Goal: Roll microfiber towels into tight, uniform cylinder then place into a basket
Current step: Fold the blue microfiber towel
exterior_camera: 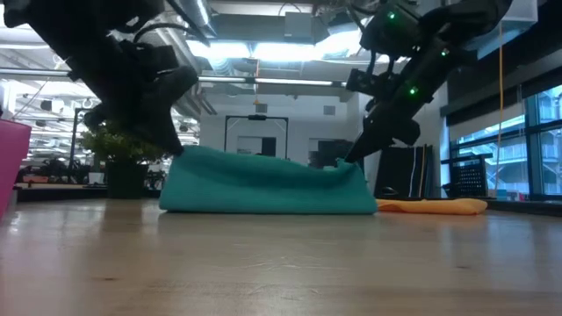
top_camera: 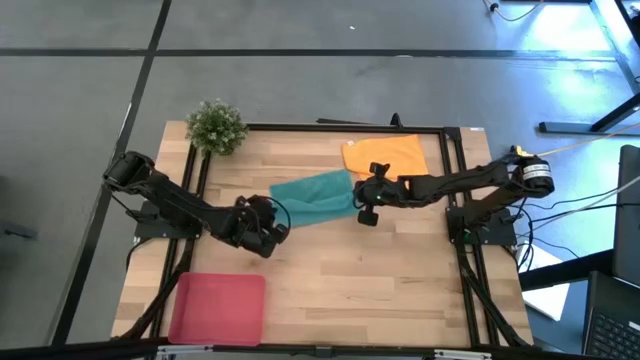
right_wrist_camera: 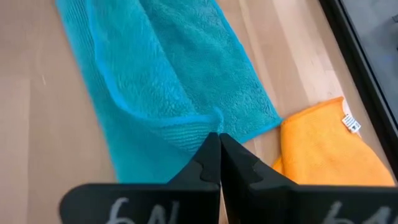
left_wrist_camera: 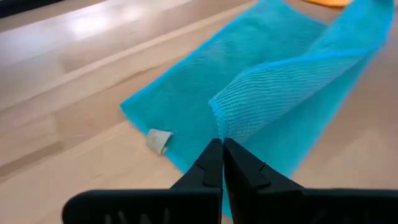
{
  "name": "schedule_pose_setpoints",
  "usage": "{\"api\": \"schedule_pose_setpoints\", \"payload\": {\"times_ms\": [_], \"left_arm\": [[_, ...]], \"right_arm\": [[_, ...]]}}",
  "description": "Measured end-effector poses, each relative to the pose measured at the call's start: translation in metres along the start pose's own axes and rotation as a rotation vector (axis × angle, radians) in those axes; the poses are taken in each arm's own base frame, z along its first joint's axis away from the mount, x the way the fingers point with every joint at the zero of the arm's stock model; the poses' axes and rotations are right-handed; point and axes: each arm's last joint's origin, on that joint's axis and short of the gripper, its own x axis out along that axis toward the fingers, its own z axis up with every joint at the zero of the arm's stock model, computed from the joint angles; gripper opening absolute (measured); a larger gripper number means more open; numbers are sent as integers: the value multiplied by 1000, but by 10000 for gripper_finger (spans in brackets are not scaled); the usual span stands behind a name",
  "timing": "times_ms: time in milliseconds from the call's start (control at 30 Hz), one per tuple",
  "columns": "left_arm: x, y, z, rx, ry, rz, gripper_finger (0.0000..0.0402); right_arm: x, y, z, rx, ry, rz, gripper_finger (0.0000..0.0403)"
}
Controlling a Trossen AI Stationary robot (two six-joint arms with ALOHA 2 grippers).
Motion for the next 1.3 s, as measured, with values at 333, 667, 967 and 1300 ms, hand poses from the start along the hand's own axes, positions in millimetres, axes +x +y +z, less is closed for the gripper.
{"api": "schedule_pose_setpoints", "payload": {"times_ms": [333,667,967,1300], "left_arm": [[11,6,9,-25,-16,62,0],[16,10,11,-33,13,93,0],[24,18,17,-63,39,152,0],[36,26,24,-55,40,220,0]], "right_arm": [[7,-10,6,37,-67,-35,0],[31,-28,-3,181,-17,-204,0],[45,-35,-4,192,-46,-148,0],[65,-37,-15,172,6,-159,0]]}}
